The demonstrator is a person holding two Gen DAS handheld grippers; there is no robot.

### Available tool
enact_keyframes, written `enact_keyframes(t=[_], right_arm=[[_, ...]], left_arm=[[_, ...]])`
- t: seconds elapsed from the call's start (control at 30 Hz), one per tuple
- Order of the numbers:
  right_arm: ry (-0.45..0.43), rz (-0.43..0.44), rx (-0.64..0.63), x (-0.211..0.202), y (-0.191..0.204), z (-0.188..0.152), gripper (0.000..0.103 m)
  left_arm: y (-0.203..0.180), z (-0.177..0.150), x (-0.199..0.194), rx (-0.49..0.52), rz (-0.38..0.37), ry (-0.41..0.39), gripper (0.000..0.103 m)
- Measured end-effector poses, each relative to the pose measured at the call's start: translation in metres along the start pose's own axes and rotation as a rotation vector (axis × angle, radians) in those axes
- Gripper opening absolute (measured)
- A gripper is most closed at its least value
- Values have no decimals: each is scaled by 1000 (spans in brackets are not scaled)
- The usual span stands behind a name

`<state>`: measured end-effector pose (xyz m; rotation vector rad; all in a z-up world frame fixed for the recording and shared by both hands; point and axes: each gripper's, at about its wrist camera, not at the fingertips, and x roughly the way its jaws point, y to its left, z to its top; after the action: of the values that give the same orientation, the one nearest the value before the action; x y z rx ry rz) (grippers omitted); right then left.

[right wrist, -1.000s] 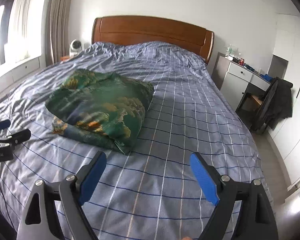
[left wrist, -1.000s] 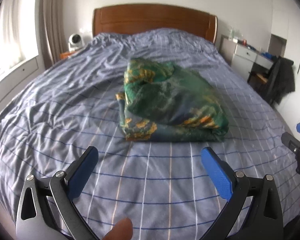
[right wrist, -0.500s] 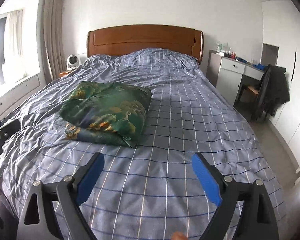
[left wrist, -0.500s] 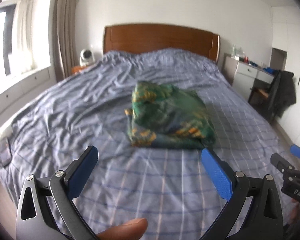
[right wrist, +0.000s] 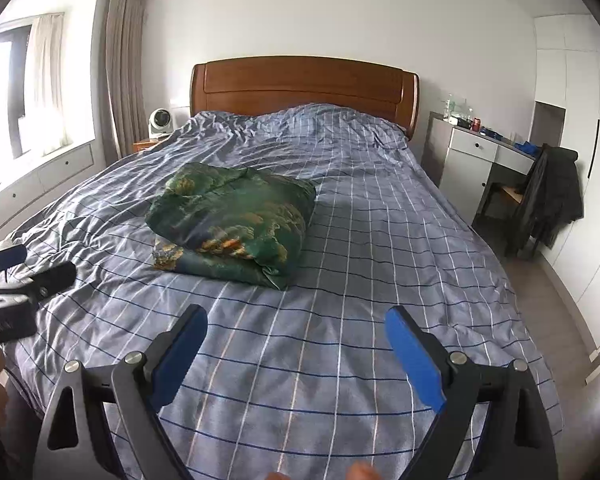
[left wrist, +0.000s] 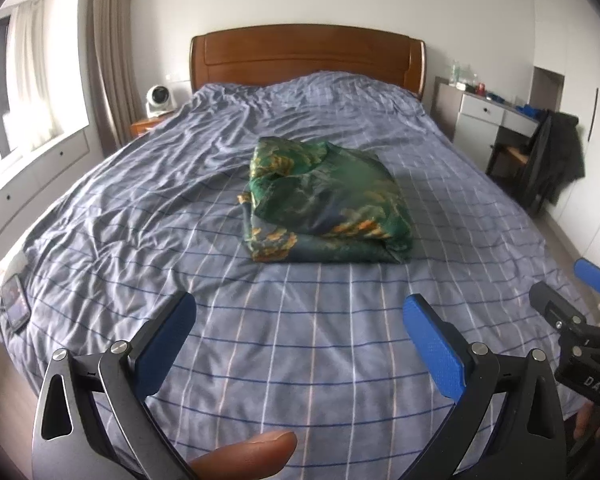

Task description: Fold large clothes

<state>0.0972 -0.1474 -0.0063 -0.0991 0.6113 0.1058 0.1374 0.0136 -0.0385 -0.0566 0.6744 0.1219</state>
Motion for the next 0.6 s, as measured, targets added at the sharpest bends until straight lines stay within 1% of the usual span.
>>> enact_keyframes(t=[0.17,0.4,0.5,0.6], right_arm=[[11,23,3,-3,5,3,92],[28,14,3,-1,7,8,92],[24,7,-12,-3,12,15,92],[9,15,-19,-7,18,22,92]], left_arm=[[3,1,-3,-7,2,3,103],[1,3,-11,32,38,-24,103],[2,6,-16,35,48,-30,103],[1,9,-20,53,73,-34,103]])
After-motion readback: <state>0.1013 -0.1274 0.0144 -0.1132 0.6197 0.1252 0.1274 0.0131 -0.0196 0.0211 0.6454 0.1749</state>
